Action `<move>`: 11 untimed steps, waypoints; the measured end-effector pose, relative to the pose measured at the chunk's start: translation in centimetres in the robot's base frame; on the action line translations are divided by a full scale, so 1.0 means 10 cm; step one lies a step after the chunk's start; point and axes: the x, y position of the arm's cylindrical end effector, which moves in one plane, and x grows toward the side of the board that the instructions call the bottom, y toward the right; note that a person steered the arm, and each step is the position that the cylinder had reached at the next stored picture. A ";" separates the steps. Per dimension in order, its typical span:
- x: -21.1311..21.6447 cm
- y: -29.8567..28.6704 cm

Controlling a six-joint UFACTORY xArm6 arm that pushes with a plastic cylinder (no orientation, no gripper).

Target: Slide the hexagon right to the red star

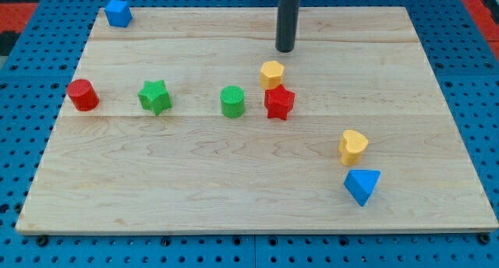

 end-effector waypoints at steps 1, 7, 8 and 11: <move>0.22 -0.60; 0.05 0.81; 0.39 0.14; 1.07 0.77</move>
